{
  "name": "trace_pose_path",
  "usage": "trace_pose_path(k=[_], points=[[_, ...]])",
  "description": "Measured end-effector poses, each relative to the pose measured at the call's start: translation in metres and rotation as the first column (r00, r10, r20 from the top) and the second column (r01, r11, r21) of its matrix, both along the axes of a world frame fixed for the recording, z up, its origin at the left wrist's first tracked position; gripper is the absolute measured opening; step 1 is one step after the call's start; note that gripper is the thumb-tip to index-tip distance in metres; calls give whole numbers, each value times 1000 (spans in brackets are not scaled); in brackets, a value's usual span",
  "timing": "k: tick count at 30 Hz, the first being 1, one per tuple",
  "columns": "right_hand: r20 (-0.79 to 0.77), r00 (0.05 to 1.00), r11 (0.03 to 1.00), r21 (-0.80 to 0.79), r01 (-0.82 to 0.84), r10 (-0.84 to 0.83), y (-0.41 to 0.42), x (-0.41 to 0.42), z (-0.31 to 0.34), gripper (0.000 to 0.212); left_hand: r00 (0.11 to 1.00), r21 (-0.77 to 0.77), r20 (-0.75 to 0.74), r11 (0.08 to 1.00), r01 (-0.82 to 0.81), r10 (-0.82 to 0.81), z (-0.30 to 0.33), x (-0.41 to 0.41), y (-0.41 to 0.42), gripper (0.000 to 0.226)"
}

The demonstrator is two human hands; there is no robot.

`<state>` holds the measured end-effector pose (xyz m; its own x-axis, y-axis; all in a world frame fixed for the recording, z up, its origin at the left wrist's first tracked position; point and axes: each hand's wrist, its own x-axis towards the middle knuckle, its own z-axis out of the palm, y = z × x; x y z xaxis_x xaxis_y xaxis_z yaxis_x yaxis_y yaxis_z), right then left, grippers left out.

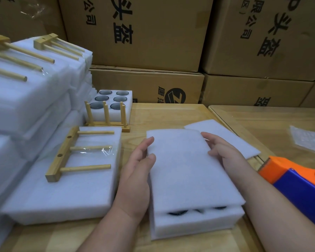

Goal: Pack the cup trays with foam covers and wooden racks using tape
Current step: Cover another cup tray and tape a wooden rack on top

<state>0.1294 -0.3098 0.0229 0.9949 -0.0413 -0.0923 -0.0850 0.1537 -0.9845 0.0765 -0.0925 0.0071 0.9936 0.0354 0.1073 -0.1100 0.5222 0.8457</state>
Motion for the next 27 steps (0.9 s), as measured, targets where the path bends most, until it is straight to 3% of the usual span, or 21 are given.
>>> trace_pose_path(k=[10, 17, 27], points=[[-22, 999, 999, 28, 33, -32, 3, 0, 1, 56, 998, 70, -31, 996, -47, 50, 2, 0, -1, 34], [-70, 995, 988, 132, 76, -67, 8, -2, 3, 45, 997, 105, -57, 994, -40, 46, 1, 1, -1, 53], [-57, 996, 992, 107, -68, 75, 9, -7, 10, 55, 993, 130, -75, 989, -76, 86, 3, 2, -3, 51]])
